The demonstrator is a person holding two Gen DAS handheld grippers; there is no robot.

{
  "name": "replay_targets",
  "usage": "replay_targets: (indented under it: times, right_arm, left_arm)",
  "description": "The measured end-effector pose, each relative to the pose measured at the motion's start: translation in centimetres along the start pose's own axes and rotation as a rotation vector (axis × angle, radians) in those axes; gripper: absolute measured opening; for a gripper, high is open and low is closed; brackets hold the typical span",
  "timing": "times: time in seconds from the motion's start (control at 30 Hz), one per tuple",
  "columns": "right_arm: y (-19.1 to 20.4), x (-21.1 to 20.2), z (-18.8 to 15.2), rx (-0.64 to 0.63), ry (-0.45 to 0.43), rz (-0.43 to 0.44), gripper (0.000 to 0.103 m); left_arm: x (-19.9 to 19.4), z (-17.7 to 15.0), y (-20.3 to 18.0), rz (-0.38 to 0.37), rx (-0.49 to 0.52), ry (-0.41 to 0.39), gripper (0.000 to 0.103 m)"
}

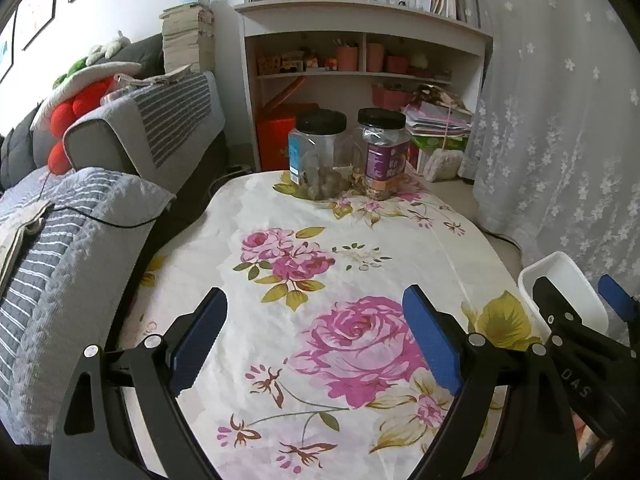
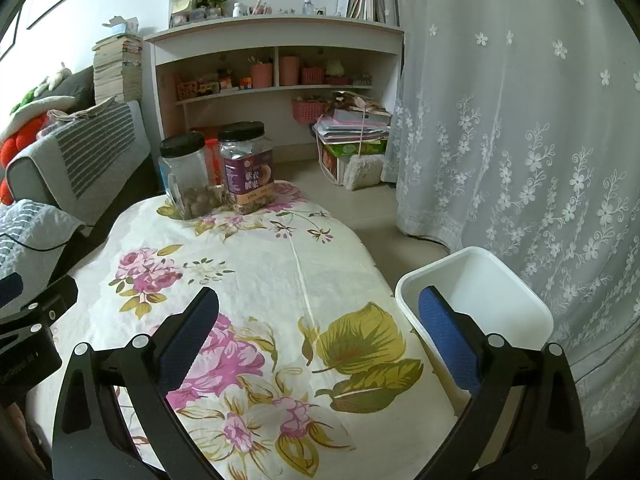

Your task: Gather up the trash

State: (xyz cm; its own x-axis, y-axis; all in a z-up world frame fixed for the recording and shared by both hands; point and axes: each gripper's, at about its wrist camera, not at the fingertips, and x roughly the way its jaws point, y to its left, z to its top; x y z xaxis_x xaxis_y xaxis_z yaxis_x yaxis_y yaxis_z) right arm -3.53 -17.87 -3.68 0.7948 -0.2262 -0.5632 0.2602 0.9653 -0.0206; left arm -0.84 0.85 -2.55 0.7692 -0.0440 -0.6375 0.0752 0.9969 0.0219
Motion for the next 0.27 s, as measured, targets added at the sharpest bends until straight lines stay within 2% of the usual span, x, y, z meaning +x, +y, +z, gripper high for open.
replay_targets:
  times: [0.27]
  right_arm:
    - [-0.06, 0.04, -0.03, 0.003, -0.003, 0.001, 0.096]
  left_arm:
    - [0.14, 0.13, 0.06, 0.011, -0.019, 0.023, 0.091]
